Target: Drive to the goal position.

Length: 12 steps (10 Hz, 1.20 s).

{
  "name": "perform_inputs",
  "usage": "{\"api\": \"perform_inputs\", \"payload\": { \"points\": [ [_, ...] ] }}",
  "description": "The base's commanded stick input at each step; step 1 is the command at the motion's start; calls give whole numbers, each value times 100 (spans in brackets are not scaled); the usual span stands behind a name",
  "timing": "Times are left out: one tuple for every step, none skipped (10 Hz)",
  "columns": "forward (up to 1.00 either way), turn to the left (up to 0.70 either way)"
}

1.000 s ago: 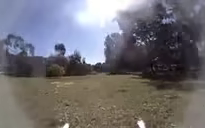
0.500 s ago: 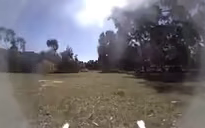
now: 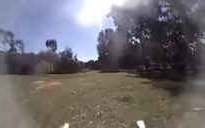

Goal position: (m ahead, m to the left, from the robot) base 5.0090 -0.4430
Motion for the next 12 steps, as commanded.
{"api": "perform_inputs", "payload": {
  "points": [
    [100,0],
    [100,0],
    [100,0],
    [100,0],
    [100,0],
    [100,0],
    [100,0],
    [100,0],
    [100,0],
    [100,0],
    [100,0],
    [100,-27]
  ]
}}
